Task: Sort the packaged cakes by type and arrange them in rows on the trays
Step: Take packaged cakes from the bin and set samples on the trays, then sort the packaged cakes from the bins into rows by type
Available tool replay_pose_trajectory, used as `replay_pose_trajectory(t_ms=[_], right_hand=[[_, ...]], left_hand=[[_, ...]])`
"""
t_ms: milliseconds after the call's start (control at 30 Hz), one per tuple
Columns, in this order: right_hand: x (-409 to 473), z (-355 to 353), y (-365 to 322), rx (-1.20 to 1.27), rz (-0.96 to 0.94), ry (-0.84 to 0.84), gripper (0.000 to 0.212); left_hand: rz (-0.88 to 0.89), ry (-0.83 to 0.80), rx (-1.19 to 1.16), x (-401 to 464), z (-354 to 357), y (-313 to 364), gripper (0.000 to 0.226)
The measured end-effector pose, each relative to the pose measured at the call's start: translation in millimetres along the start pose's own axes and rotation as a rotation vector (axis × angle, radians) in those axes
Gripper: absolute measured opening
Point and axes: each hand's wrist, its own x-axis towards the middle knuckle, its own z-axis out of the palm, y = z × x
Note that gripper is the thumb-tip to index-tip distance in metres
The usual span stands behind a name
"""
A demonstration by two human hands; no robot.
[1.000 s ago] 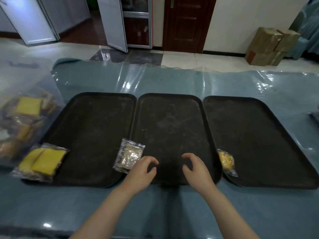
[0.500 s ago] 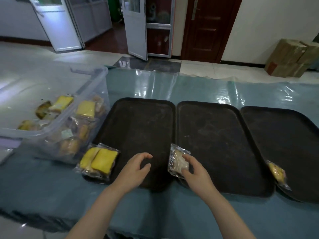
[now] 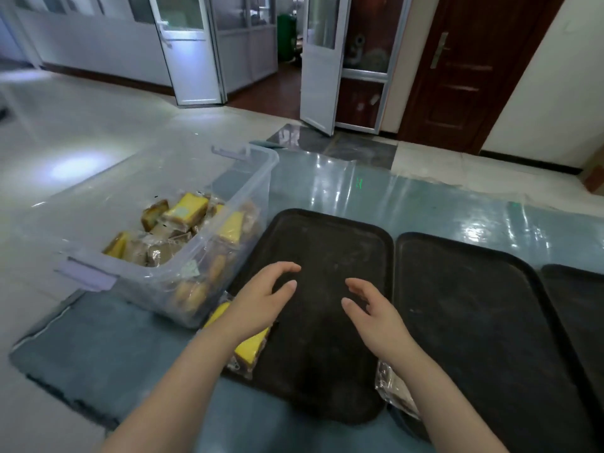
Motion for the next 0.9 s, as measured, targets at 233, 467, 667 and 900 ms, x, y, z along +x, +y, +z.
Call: replay_pose_trajectory(t_ms=[233,467,667,900], right_hand=[[32,15,-42,-0.037,-0.045,-0.044,0.041],[59,57,-89,0.030,-0.053,0.022,0.038],[84,107,-141,0.095,-0.091,0.087,0.032],[104,162,-194,0.136,-0.166,0.069,0.025]], left_hand=[[0.062,0.118,-0.048,19,-32,-1,0.029],[0.215,0.150,-0.195,28,-81,-1,0.030],[0.335,0.120,-0.030,54,-167,-23,0.029],[0.263,0.029,0.226,93,-271,-77,0.023]])
